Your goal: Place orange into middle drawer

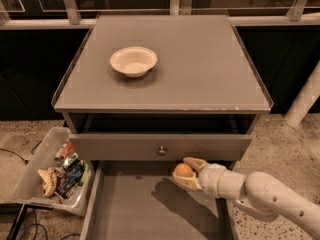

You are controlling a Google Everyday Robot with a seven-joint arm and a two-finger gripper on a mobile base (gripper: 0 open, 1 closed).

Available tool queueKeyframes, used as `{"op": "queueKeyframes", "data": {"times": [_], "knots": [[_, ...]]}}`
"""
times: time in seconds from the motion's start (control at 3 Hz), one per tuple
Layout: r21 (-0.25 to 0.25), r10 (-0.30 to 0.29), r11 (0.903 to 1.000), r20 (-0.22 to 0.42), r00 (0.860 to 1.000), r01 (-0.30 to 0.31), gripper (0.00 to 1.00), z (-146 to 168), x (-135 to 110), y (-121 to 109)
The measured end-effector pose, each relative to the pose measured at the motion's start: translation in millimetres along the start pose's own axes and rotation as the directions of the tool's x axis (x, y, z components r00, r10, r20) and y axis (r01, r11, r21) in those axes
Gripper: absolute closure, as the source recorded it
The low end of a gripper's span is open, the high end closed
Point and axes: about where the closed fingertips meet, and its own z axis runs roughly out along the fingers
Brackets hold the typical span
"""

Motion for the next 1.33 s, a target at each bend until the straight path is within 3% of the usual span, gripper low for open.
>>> {"op": "queueKeyframes", "data": {"times": [0.33, 0.67, 1.33], "knots": [[-0.019, 0.007, 0.9998, 0.029, 1.0, -0.006, 1.0, 27.9, 24.1, 0.4], [-0.03, -0.021, 0.9993, -0.011, 1.0, 0.021, 1.0, 49.8, 51.7, 6.4], [-0.024, -0.108, 0.9941, -0.165, 0.98, 0.106, 1.0, 76.4, 98.7, 11.1]]}}
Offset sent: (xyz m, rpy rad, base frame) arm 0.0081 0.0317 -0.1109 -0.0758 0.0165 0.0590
